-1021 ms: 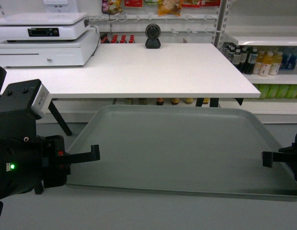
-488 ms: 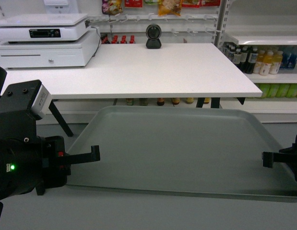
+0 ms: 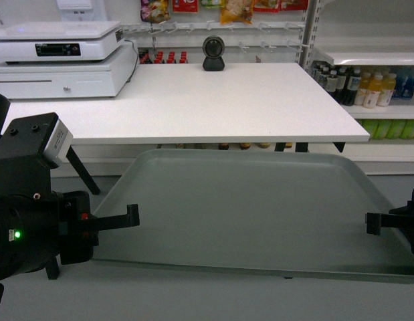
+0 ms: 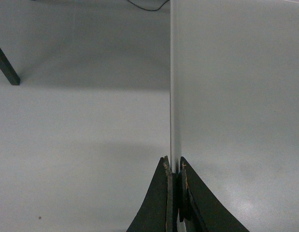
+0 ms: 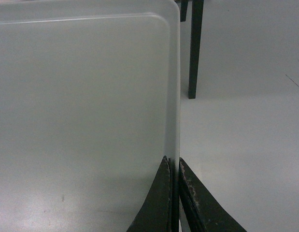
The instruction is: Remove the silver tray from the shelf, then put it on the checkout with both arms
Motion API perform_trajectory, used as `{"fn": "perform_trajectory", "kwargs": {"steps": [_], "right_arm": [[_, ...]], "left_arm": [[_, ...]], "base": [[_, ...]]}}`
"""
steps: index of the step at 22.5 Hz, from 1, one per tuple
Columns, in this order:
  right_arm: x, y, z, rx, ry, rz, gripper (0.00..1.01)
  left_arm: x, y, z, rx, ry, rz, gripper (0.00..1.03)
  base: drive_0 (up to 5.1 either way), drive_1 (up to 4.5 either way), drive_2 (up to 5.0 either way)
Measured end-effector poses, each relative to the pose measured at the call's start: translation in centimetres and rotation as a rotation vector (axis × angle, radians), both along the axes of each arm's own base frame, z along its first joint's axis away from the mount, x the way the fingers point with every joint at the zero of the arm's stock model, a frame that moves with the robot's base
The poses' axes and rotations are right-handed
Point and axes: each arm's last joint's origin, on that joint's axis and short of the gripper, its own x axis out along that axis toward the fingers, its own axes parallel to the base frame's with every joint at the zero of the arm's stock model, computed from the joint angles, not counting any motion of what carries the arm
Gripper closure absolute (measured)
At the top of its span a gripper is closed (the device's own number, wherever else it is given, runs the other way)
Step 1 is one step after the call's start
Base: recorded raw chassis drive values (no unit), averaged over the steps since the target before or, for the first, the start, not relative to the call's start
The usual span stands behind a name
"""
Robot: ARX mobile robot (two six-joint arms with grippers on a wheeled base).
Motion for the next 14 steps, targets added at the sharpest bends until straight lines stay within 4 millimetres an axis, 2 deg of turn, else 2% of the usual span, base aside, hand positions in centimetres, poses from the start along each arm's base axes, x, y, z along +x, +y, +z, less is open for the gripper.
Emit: {"fn": "perform_trajectory", "kwargs": {"steps": [14], "right_arm": [[0.03, -0.07, 0.04, 0.001, -0.003, -0.002, 0.98]], "left_arm": [[0.02, -0.01, 0.04, -0.002, -0.003, 0.000, 1.00]], "base": [[0.1, 4.43, -4.2]]}}
